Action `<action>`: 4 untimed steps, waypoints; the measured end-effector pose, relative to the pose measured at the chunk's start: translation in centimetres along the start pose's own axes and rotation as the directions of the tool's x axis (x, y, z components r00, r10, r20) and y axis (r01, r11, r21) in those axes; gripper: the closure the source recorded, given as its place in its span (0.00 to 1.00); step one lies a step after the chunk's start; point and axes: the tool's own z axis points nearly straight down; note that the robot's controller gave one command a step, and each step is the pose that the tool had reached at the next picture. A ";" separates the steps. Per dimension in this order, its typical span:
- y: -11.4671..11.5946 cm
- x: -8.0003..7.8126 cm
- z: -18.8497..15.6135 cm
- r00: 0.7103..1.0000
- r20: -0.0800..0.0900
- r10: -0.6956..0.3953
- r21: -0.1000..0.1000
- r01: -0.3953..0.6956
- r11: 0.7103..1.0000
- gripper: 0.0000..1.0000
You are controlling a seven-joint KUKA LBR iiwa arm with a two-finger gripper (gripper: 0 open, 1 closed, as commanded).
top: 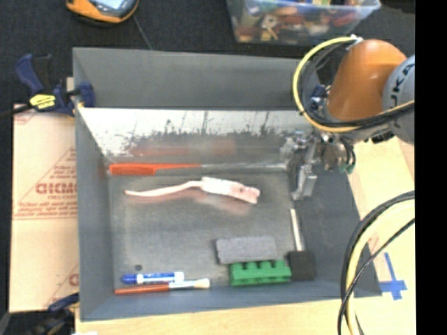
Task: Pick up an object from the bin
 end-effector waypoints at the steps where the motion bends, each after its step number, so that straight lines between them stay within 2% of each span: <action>1: 8.0 -1.4 9.2 0.976 -0.001 -0.218 -0.002 0.218 0.976 0.00; 2: 9.5 0.0 2.4 0.975 0.009 0.223 -0.001 -0.223 0.975 0.00; 3: 11.6 0.1 6.2 1.000 -0.001 0.025 -0.002 -0.025 1.000 0.00; 4: 13.4 1.5 9.0 0.943 0.013 0.333 -0.002 -0.333 0.943 0.00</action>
Offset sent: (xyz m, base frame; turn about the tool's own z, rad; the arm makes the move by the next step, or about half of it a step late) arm -0.0015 0.0952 -0.0275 0.2264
